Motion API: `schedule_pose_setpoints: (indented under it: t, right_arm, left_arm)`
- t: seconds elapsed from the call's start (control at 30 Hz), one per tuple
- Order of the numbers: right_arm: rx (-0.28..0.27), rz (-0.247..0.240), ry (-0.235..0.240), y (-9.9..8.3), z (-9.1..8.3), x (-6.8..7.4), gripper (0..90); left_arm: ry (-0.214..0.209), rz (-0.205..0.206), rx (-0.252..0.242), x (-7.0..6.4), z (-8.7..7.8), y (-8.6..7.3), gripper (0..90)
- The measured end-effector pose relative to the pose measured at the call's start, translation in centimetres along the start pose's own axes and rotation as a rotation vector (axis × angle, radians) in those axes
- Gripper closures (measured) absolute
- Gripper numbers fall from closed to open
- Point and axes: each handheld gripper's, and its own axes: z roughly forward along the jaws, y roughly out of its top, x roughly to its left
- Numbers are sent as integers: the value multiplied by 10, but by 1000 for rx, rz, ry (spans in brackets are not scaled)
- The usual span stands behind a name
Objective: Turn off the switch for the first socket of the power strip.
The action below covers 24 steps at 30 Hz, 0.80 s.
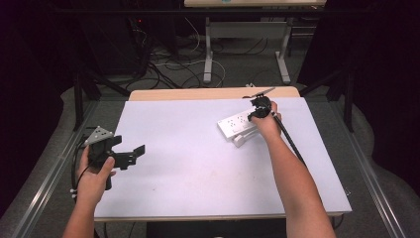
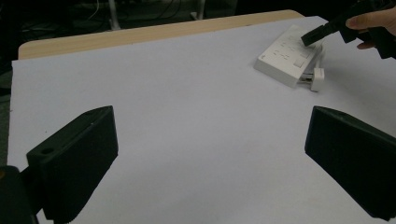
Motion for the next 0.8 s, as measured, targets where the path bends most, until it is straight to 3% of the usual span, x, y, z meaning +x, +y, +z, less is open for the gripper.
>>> schedule_pose_setpoints:
  t: [0.27,0.4,0.43,0.6,0.8]
  right_arm:
    - [-49,-1,1,0,-6,1,599]
    - [-63,-31,-11,-2,-7,-1,538]
    - [-68,-16,2,-2,-7,0,532]
    - [-56,-42,-1,-3,-11,-2,487]
    - [-78,-77,-3,-3,-16,0,406]
  left_arm:
    - [-2,-1,4,-1,1,0,25]
    - [-3,-3,4,-1,2,-1,25]
    - [-3,-3,4,-1,2,-1,25]
    - [-2,0,11,-1,2,-1,25]
    - [-2,-1,12,-1,2,-1,25]
